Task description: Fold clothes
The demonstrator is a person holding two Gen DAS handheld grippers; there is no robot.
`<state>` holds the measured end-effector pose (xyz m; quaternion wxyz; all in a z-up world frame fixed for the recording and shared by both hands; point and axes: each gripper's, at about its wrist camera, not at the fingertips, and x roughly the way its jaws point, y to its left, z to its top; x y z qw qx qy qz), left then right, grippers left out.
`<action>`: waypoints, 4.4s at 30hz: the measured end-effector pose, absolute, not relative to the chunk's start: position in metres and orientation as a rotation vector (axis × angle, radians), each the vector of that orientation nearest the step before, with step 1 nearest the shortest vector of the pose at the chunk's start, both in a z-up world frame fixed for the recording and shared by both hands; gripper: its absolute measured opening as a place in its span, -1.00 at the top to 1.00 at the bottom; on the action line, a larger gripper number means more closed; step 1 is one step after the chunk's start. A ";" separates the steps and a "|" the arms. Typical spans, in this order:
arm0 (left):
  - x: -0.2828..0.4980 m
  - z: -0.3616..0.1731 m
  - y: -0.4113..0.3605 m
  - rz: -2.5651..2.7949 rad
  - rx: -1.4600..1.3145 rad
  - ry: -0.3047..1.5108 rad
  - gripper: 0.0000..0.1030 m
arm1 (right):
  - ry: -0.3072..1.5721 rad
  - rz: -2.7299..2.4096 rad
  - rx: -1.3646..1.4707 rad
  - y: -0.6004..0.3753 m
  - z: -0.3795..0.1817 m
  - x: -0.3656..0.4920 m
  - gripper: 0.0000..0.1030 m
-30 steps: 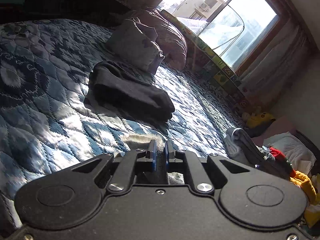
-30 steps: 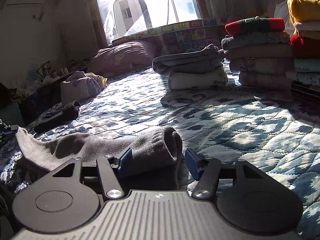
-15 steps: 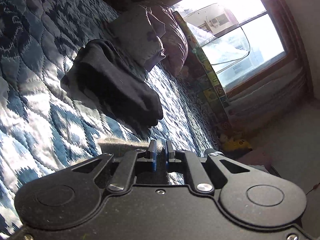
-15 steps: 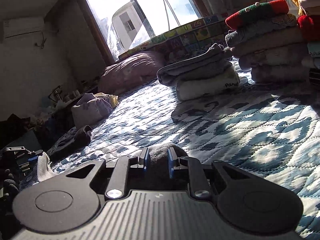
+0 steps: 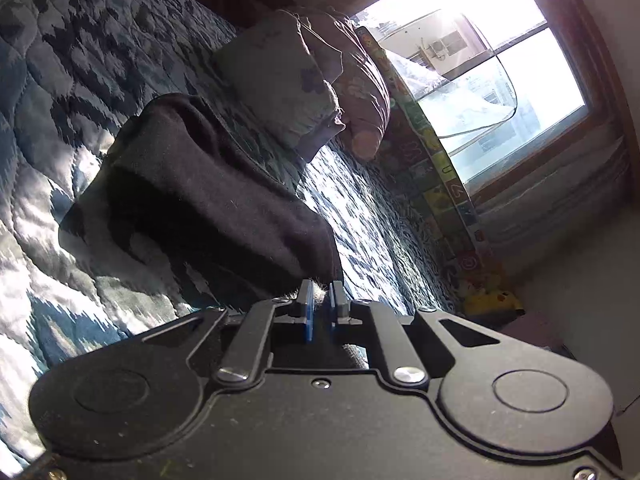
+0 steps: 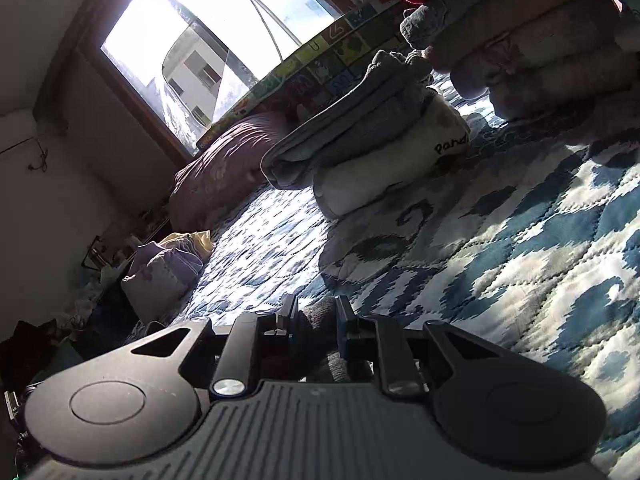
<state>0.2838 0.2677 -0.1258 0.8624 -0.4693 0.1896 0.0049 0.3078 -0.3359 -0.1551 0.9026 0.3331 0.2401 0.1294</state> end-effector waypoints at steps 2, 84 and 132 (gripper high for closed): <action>0.290 -0.129 0.269 0.044 -0.981 0.403 0.90 | 0.552 0.226 0.710 -0.338 -0.162 0.320 0.58; 0.130 -0.134 0.225 0.159 -0.724 0.574 0.96 | 0.505 0.370 1.037 -0.340 -0.177 0.197 0.87; 0.149 -0.144 0.249 0.260 -0.521 0.609 0.90 | 0.552 0.231 0.140 -0.233 -0.157 0.179 0.71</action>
